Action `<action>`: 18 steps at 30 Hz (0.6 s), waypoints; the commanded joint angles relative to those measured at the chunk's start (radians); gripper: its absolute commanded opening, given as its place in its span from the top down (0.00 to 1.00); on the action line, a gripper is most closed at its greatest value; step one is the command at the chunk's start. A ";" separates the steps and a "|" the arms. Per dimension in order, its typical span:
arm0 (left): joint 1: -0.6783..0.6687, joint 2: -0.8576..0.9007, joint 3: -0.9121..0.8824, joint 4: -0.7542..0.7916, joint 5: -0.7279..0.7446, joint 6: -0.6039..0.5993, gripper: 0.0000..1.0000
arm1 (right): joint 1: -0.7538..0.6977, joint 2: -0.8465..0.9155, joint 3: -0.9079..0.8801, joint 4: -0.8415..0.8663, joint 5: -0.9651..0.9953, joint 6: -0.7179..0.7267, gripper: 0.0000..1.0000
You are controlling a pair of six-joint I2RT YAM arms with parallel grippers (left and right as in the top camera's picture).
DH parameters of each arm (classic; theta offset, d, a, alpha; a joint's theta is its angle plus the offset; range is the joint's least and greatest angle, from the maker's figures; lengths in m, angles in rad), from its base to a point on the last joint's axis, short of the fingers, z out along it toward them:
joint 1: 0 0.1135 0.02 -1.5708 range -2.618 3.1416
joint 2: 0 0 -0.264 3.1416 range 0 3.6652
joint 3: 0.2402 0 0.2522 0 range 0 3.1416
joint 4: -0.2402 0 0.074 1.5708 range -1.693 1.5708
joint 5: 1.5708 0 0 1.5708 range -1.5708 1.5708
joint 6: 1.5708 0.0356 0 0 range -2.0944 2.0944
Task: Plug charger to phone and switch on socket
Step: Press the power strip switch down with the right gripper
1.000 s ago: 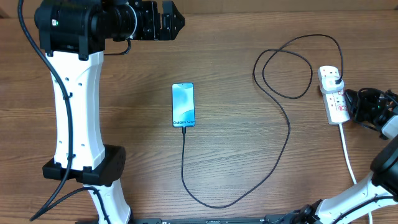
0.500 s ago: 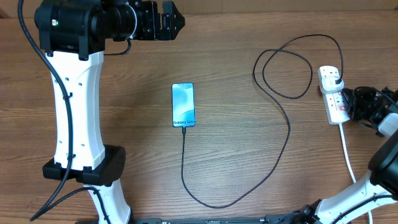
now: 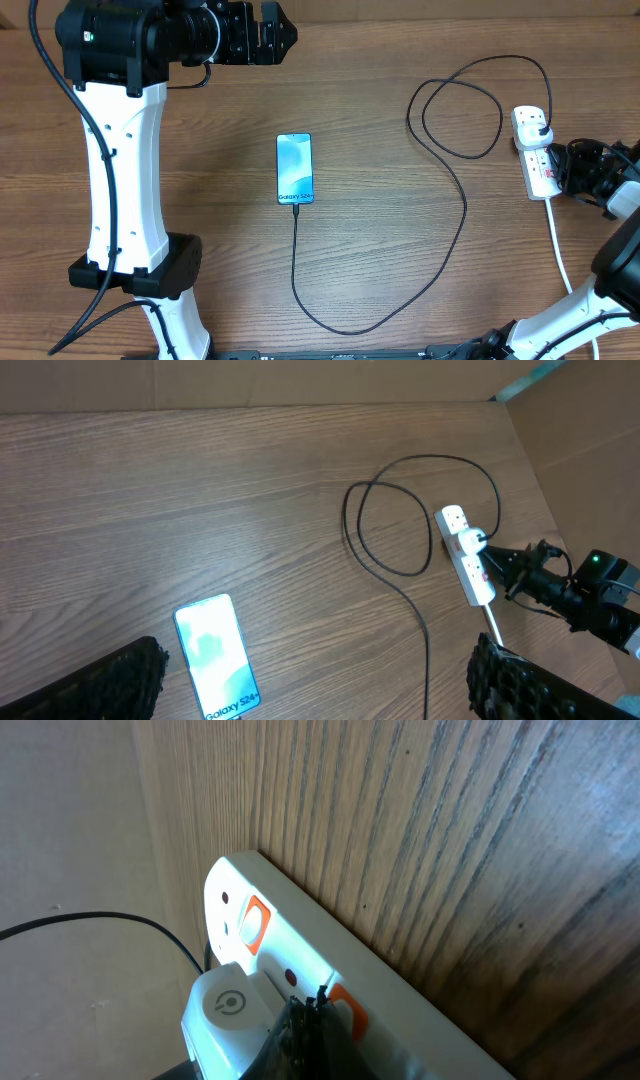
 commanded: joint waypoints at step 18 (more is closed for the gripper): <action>0.003 0.006 0.013 0.001 0.015 0.008 0.01 | 0.024 0.082 -0.005 -0.034 -0.029 -0.018 0.96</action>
